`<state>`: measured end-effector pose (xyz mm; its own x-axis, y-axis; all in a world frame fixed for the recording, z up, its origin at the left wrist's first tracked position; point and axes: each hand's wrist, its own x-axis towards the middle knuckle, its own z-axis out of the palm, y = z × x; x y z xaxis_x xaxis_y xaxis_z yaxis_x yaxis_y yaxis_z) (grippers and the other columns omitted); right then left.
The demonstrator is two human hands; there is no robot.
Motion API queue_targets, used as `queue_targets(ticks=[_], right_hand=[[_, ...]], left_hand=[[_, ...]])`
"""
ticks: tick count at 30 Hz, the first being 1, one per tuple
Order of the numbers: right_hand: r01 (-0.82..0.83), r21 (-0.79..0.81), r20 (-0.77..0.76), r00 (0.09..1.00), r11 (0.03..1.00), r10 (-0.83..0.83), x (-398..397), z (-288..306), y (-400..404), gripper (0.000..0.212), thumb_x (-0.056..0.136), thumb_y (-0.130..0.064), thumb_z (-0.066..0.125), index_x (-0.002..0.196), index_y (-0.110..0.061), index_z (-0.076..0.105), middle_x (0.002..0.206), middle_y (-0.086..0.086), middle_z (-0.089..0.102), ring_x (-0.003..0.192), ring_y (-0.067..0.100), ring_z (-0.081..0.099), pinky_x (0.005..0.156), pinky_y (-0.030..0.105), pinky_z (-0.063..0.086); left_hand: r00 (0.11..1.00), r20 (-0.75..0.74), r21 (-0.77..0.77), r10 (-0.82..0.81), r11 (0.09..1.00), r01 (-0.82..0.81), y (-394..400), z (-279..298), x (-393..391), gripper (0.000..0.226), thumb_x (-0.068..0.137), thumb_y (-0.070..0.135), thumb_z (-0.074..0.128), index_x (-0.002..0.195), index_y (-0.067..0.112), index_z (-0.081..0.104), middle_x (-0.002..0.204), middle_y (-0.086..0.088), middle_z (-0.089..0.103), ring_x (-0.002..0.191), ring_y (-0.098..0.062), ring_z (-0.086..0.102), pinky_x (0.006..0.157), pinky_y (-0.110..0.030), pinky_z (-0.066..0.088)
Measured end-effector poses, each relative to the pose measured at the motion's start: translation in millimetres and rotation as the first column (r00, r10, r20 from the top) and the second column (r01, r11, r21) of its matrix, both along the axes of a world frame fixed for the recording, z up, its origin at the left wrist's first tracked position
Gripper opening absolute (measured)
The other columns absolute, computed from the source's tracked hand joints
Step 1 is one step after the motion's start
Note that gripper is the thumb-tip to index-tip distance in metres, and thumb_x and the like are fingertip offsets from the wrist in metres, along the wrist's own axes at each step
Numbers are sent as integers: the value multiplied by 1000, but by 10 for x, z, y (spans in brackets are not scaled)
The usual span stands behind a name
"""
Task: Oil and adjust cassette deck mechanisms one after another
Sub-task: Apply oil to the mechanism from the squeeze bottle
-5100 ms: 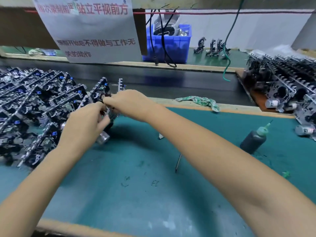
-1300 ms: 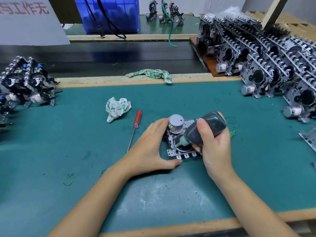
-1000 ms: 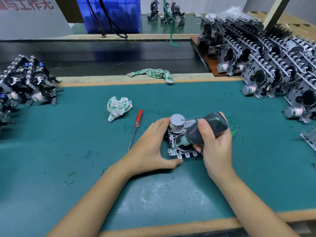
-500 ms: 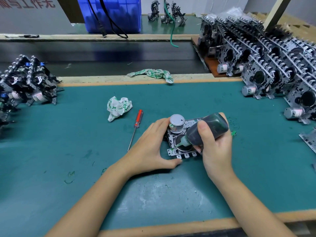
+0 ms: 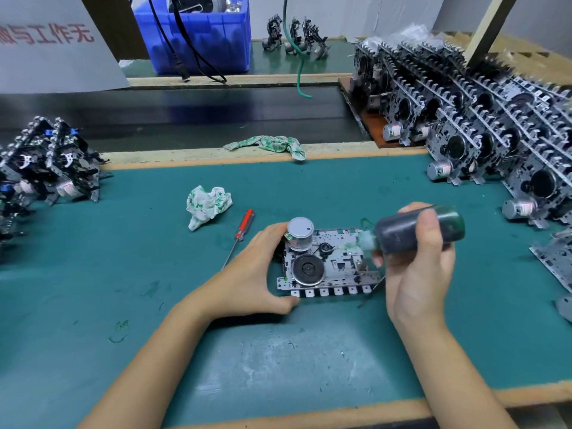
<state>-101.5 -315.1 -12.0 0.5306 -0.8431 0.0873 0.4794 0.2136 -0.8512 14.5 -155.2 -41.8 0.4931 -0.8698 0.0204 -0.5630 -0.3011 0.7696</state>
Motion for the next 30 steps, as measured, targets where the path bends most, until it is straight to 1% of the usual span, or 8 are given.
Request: queue_targets(ticks=[4, 8, 15, 17, 19, 22, 26, 30], right_hand=[[-21, 30, -114, 993, 999, 24, 24, 0, -19, 25, 78, -39, 67, 81, -17, 57, 60, -12, 60, 53, 5, 56, 41, 17, 41], [-37, 61, -202, 978, 997, 48, 47, -59, -43, 22, 87, -34, 59, 79, -14, 53, 57, -8, 59, 48, 8, 51, 42, 17, 40], [-19, 115, -219, 975, 993, 44, 67, -92, -104, 22, 90, -33, 59, 78, -15, 56, 58, -8, 62, 52, 5, 57, 46, 17, 45], [-16, 133, -213, 976, 991, 44, 67, -84, -115, 22, 89, -34, 60, 78, -14, 57, 60, -7, 63, 54, 5, 58, 46, 18, 46], [-12, 167, -195, 980, 986, 45, 67, -74, -134, 23, 88, -35, 60, 81, -13, 57, 63, -5, 63, 56, 6, 59, 47, 19, 47], [1, 231, -147, 989, 973, 33, 59, -50, -172, 24, 89, -36, 59, 87, -12, 54, 66, -3, 62, 58, 6, 60, 49, 20, 48], [28, 265, -101, 995, 964, -2, 29, -35, -225, 22, 92, -34, 57, 89, -12, 53, 68, -3, 64, 60, 6, 61, 49, 20, 48], [-1, 224, -116, 993, 975, 28, 48, -9, -171, 29, 79, -37, 65, 85, -11, 55, 63, -6, 64, 60, 4, 62, 51, 19, 49]], left_hand=[[994, -107, 33, -27, 999, 31, 71, 31, 51, 92, 64, 21, 73, 143, 28, 27, 139, 10, 41, 132, -6, 37, 112, -32, 30], [991, -128, 30, -35, 999, 40, 74, 36, 46, 92, 64, 22, 73, 143, 28, 26, 140, 11, 40, 132, -5, 36, 113, -31, 29], [976, -220, 10, -3, 1000, 6, 66, 30, 42, 99, 66, 28, 77, 146, 35, 19, 146, 23, 32, 133, 9, 30, 109, -11, 24], [963, -232, -44, 136, 988, -150, -11, 55, -19, 88, 68, 42, 78, 142, 36, 29, 139, 27, 39, 126, 15, 36, 105, -9, 28], [940, -135, -130, 315, 934, -331, -137, 70, -101, 69, 76, 51, 71, 136, 31, 42, 129, 22, 50, 117, 14, 43, 99, -9, 34], [862, -94, -235, 499, 830, -506, -314, 112, -193, 39, 88, 40, 60, 123, 25, 55, 110, 14, 61, 100, 9, 54, 84, -9, 41], [806, -171, -271, 567, 760, -591, -419, 183, -161, 28, 97, 42, 45, 99, 24, 67, 90, 15, 66, 84, 8, 56, 71, -4, 36], [814, -285, -316, 507, 751, -579, -402, 130, -146, 20, 95, 33, 51, 93, 24, 69, 85, 25, 67, 83, 12, 58, 75, -7, 39]])
